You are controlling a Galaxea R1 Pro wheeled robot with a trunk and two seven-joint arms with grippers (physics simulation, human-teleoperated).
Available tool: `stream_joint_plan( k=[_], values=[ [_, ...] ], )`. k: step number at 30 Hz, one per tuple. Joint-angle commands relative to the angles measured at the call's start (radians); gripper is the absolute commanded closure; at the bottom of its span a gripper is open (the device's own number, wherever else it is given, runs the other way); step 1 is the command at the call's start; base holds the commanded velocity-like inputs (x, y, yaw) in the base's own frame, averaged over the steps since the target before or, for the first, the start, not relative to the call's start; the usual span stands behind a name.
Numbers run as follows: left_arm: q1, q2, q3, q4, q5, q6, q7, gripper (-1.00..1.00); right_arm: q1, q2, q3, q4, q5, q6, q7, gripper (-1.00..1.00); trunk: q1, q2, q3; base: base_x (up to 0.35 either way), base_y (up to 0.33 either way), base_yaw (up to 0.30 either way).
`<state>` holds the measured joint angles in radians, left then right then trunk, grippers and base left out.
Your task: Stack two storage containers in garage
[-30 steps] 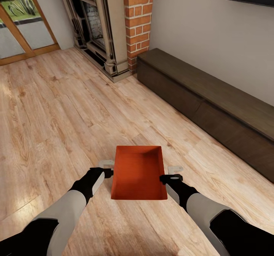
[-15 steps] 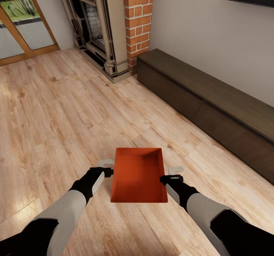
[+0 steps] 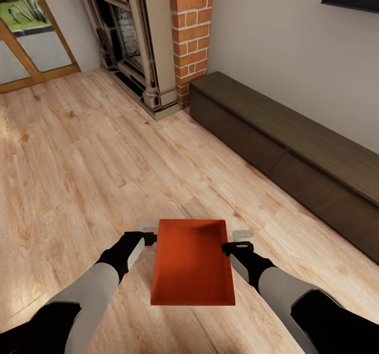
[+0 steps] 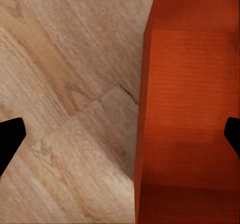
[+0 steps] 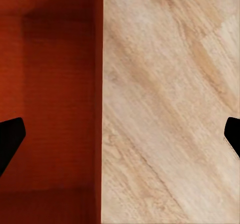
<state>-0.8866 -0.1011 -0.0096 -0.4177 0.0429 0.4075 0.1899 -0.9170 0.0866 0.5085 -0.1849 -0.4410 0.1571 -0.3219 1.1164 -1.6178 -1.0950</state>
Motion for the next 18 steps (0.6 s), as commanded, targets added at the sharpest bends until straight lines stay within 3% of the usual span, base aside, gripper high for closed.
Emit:
stream_joint_plan(
  k=[1,5,13,16,18],
  values=[
    [0.0,0.0,-0.001,-0.002,0.005,0.005,0.005,-1.0,0.0,-0.001,0.008,-0.002,-0.005,0.007,-0.006,-1.0,0.001,0.0,-0.001,0.324,0.0,0.0],
    [0.0,0.0,0.002,-0.005,0.005,-0.003,0.005,-1.0,0.0,0.0,0.008,-0.001,-0.004,0.007,-0.006,-1.0,0.001,0.0,-0.001,0.162,0.0,0.0],
    [0.0,-0.002,0.001,0.015,0.011,-0.038,0.005,-1.0,0.0,0.009,0.005,0.001,-0.004,-0.005,-0.005,-1.0,0.001,0.0,-0.001,0.014,0.0,0.0],
    [0.0,-0.005,0.001,0.07,0.013,-0.05,0.005,-1.0,0.0,0.012,0.004,0.037,-0.004,-0.025,-0.005,-1.0,0.001,0.0,-0.001,0.0,0.0,0.0],
    [0.0,-0.007,0.001,0.13,0.012,-0.099,0.006,-1.0,0.0,0.014,0.003,0.088,-0.004,-0.064,-0.004,-1.0,0.001,0.0,-0.001,0.0,0.0,0.0]
  ],
)
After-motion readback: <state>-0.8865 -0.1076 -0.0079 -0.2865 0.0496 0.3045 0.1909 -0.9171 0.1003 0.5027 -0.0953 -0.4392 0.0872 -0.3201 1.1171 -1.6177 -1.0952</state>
